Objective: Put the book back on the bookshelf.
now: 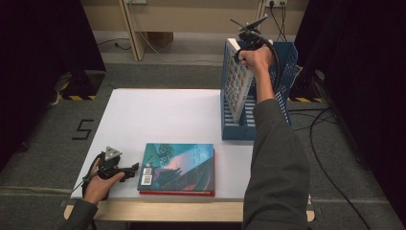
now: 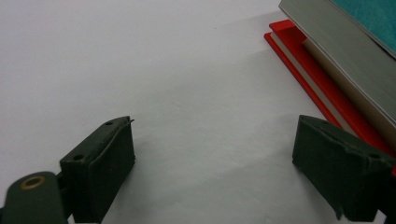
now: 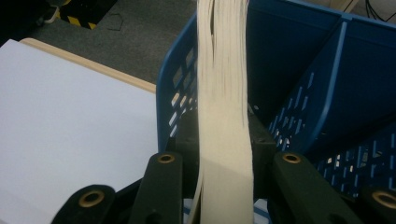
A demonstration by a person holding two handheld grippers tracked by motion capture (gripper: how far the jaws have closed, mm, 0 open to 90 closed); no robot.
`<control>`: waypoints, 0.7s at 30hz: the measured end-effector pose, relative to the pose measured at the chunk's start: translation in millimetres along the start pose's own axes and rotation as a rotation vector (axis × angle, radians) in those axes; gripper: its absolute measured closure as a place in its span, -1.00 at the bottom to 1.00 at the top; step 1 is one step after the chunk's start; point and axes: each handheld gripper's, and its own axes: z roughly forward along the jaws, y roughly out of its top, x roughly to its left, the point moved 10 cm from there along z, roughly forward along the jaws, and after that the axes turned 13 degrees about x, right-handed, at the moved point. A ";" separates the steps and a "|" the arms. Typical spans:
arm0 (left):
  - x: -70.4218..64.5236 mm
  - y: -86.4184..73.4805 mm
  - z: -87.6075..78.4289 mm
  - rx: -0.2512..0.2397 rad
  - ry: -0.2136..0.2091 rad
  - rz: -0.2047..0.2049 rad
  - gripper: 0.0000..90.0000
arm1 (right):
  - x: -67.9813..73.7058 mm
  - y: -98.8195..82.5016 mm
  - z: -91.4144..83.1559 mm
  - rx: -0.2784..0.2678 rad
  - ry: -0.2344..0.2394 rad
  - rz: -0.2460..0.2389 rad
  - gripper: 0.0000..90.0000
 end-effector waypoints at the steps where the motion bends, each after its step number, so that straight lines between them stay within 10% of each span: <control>1: 0.0 0.0 0.0 0.000 0.000 0.000 -0.74 | 0.3 -0.5 2.4 0.000 0.005 0.003 0.62; 21: -0.1 0.0 -0.2 -0.003 0.008 0.003 -0.73 | 6.7 -16.0 2.5 0.002 0.052 -0.010 0.44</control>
